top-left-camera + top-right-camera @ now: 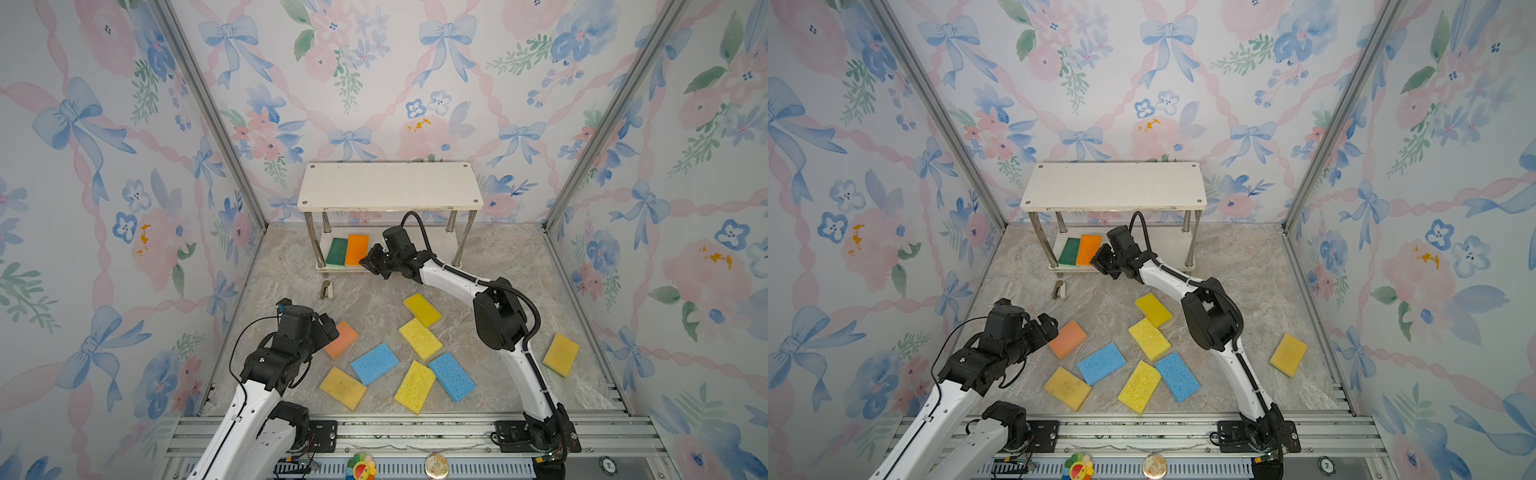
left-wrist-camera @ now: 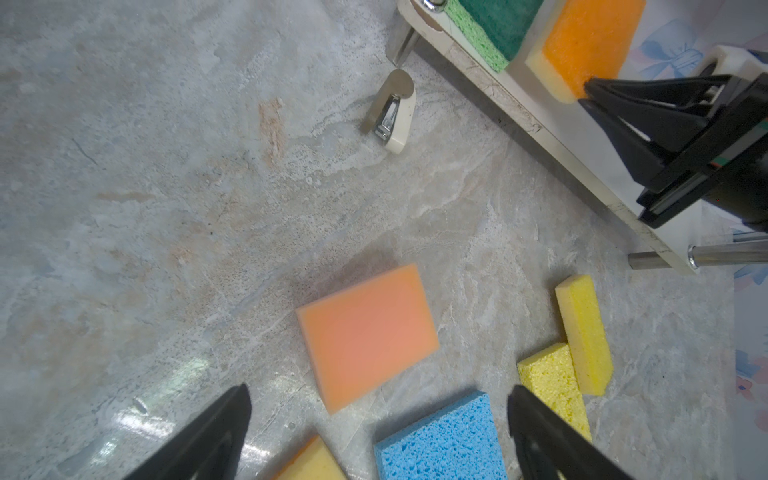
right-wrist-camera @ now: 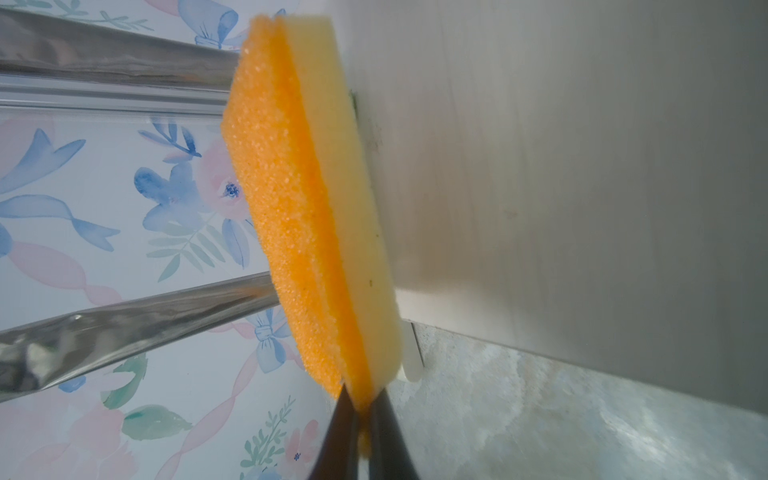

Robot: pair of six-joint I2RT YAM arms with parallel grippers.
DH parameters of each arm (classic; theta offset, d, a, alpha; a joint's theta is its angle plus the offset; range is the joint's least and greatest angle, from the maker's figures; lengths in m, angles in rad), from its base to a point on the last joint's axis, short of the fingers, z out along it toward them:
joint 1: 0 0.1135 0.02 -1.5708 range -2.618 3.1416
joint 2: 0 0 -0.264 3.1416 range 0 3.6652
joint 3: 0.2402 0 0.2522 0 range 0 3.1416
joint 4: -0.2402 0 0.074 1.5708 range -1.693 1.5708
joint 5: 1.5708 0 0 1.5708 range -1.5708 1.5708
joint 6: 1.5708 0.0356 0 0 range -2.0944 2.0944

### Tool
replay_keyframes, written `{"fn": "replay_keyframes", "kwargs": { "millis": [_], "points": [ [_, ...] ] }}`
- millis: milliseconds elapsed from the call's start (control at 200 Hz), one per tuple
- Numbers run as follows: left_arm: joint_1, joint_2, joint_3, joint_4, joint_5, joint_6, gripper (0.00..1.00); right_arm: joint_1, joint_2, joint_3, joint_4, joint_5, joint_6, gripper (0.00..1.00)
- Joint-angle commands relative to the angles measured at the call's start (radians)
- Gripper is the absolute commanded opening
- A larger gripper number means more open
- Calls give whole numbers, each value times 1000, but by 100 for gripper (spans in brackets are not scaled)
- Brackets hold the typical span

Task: Place and organize the cleaning sponges onto the shelf
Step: 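Set the orange sponge upright beside the green sponge with the right gripper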

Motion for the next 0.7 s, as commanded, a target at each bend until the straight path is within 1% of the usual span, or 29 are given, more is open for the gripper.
{"fn": "replay_keyframes", "kwargs": {
  "millis": [0, 455, 565, 690],
  "points": [
    [-10, -3, 26, -23, -25, 24, 98, 6, 12, -8, -13, 17, 10, 8],
    [-14, 0, 26, -22, -32, 19, 98, -8, -3, -62, 3, 37, 28, 8],
    [-14, 1, 25, -22, -30, 18, 98, -12, 8, -45, -9, 31, 30, 8],
    [-13, 1, 22, -22, -31, 16, 98, -14, 45, 18, -44, 4, 25, 8]
  ]
}}
